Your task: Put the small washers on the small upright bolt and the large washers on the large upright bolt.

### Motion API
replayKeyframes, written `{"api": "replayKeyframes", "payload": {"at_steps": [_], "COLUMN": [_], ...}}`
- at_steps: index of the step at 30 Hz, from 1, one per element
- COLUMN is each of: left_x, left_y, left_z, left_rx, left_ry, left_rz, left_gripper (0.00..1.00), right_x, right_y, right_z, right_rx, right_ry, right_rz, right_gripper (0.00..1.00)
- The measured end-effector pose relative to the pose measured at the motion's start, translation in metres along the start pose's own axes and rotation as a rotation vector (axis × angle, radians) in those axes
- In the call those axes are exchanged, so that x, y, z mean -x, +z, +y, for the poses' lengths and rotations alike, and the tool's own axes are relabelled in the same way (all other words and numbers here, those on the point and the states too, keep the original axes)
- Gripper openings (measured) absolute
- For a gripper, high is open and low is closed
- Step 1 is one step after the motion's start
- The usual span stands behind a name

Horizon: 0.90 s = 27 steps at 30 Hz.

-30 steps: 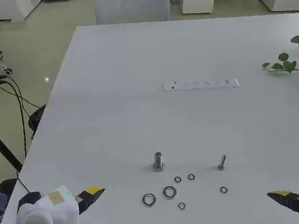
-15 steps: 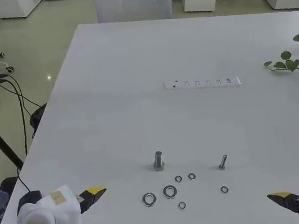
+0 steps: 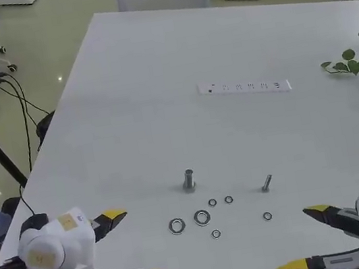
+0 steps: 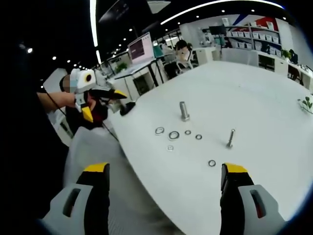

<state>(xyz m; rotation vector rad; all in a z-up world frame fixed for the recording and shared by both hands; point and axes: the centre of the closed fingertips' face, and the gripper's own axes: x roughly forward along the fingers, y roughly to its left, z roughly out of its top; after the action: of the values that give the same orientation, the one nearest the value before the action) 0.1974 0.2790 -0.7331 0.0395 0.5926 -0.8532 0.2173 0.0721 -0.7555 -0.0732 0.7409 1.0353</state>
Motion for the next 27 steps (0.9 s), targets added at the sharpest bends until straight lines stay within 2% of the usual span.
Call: {"api": "replayKeyframes", "payload": {"at_steps": [7,15,19,24,27], "left_x": [-0.002,-0.007,-0.006,-0.004,-0.004], "left_y": [-0.002,-0.016,-0.014,-0.009,-0.010], "left_z": [-0.001,-0.003,-0.002,-0.002,-0.001], "left_rx": [-0.003,-0.020,-0.006,0.006,-0.007], "left_ry": [-0.003,-0.014,-0.012,-0.008,-0.001], "left_rz": [-0.001,0.031,0.013,-0.022,-0.015], "left_gripper": [0.94,0.91,0.92,0.92,0.93], "right_x": [-0.008,-0.020,-0.029,-0.038,-0.043], "right_y": [0.007,0.010,0.012,0.018,0.023], "right_z": [-0.001,0.000,-0.002,-0.003,-0.003], "right_rx": [0.037,0.095,0.108,0.146,0.161], "right_ry": [0.016,0.027,0.024,0.031,0.034], "right_rz": [0.031,0.090,0.133,0.159,0.161], "right_gripper": [0.93,0.89,0.87,0.85,0.84]}}
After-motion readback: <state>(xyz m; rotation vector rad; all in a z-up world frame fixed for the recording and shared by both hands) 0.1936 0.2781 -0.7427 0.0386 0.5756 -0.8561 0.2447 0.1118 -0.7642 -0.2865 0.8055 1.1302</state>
